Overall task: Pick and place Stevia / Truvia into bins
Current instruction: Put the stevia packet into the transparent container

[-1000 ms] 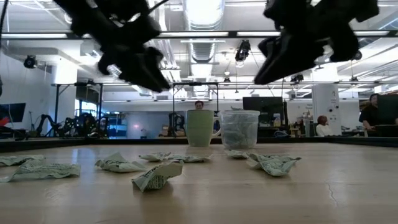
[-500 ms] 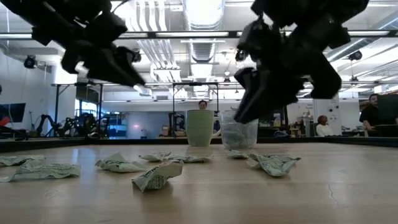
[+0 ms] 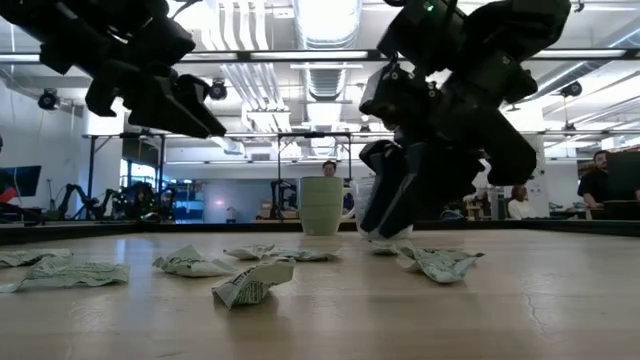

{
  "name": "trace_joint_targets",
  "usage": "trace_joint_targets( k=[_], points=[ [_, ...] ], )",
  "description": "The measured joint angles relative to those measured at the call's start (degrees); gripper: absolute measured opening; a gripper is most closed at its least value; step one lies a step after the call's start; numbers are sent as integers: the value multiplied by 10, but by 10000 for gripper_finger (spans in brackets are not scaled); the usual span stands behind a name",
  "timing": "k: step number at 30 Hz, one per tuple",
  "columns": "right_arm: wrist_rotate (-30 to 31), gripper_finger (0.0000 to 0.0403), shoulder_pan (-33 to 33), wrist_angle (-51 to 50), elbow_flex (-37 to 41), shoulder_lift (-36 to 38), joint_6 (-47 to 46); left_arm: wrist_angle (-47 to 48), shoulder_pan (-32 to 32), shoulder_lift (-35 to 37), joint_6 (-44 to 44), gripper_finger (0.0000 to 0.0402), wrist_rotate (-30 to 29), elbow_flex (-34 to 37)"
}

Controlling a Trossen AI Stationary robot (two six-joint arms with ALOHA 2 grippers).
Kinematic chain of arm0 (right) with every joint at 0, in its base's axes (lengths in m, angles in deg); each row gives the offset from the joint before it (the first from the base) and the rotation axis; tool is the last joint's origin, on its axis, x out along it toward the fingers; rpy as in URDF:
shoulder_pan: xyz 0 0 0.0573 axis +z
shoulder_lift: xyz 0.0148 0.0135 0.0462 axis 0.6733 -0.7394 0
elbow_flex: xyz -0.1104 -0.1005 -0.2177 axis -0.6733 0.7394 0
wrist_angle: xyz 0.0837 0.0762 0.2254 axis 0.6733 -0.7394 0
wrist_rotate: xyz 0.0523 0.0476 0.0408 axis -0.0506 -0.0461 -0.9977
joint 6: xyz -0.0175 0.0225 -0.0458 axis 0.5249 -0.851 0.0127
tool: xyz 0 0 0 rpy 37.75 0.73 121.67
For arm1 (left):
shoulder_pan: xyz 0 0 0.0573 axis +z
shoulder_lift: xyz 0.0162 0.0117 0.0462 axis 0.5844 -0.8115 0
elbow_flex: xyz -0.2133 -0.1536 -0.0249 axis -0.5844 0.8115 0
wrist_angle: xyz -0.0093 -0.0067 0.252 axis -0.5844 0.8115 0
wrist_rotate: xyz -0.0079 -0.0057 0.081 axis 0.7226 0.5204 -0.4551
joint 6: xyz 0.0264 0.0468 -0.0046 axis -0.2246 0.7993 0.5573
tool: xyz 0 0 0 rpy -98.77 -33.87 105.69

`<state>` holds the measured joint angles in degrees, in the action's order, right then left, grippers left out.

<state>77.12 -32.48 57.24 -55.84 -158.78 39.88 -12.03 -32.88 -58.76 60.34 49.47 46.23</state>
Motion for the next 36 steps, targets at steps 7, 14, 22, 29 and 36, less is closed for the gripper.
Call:
trace_joint_targets(
  k=[7,14,22,29,36],
  points=[
    [0,187,0,-3,-5,-7,0,-4,0,-9,0,209,0,0],
    [2,181,0,-1,-2,-11,-4,-4,0,-9,0,209,0,0],
    [2,175,0,1,-6,-35,-15,-3,0,-9,-13,209,0,1],
    [8,149,0,-3,-6,-27,-14,-4,0,-9,-15,209,1,1],
    [9,67,0,-4,-5,-25,24,-4,0,-9,-15,209,1,2]
  ],
)
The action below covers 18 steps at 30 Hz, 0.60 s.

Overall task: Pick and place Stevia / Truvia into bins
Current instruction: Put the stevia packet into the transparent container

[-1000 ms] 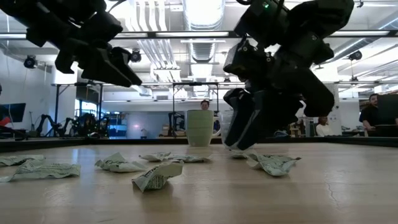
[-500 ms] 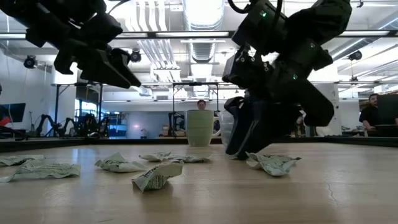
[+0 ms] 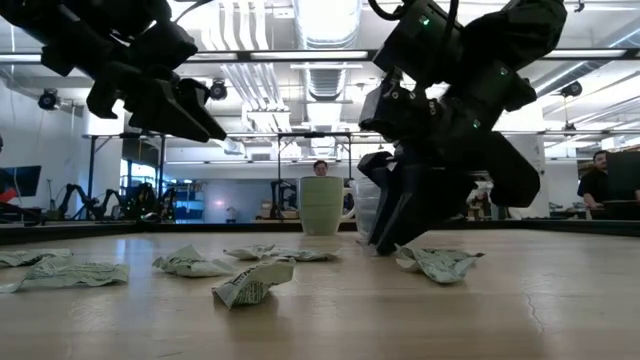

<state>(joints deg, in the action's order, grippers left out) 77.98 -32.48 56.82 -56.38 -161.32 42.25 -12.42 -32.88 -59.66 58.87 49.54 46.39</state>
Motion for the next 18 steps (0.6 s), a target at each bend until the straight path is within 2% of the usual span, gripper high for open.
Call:
trace_joint_targets(
  k=[5,12,15,18],
  points=[
    [0,16,0,0,0,18,43,0,0,0,0,209,0,0],
    [9,9,0,0,0,72,110,0,0,0,4,209,0,-5],
    [60,9,0,-1,0,108,136,0,0,0,6,209,-1,-10],
    [138,9,-1,-13,0,146,153,-1,0,0,9,209,-1,-16]
  ],
)
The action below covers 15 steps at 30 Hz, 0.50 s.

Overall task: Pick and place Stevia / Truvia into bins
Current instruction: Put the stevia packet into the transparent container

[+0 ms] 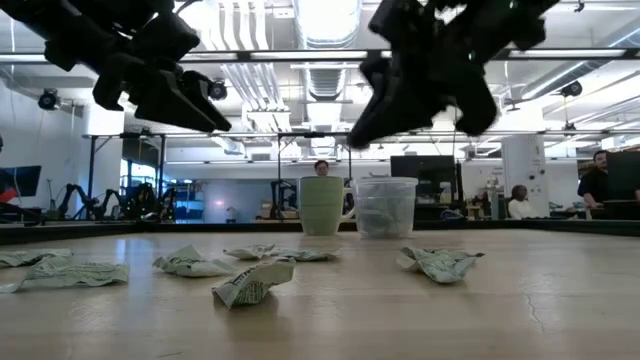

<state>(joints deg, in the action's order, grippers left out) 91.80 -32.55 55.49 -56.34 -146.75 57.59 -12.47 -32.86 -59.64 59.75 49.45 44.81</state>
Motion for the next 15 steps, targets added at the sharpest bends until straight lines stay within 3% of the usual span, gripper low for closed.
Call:
trace_joint_targets(
  k=[4,7,10,15],
  points=[
    [100,9,-18,-27,0,45,2,0,0,0,24,209,0,-7],
    [109,9,-60,-26,0,73,-29,-1,0,0,26,209,-5,-8],
    [92,9,-113,-39,0,85,-78,-4,0,0,28,209,-16,-8],
    [1,9,-200,-59,0,77,-136,-14,0,0,55,209,-19,-7]
  ],
)
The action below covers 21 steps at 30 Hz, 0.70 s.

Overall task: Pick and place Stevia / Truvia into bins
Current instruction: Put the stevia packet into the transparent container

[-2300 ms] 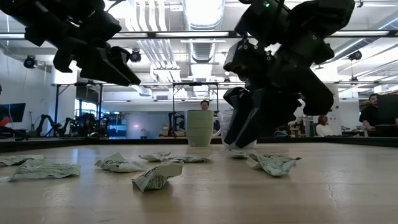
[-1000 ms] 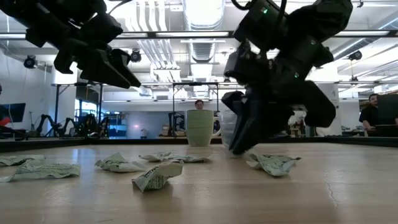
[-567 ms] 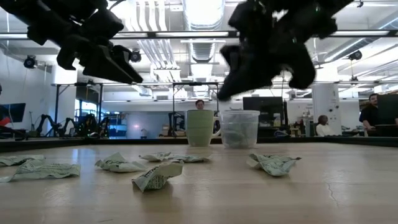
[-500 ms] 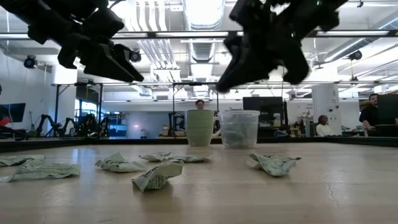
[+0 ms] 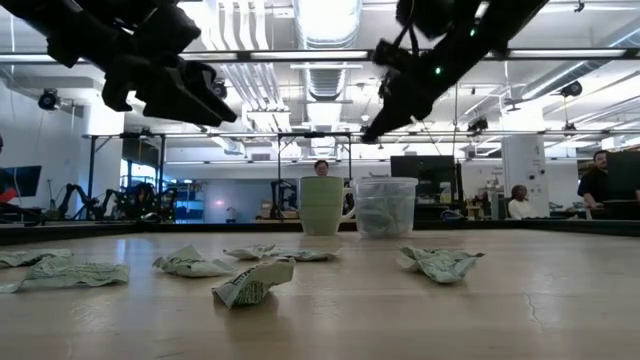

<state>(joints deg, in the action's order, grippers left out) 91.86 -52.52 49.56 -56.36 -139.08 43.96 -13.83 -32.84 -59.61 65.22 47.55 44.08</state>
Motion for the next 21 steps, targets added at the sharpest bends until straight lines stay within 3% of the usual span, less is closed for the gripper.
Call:
trace_joint_targets(
  k=[4,21],
  points=[
    [-53,9,-34,-12,0,-20,-16,-1,0,0,0,209,0,1],
    [-56,9,-75,-46,0,-37,-70,-2,0,0,0,209,-1,3]
  ],
)
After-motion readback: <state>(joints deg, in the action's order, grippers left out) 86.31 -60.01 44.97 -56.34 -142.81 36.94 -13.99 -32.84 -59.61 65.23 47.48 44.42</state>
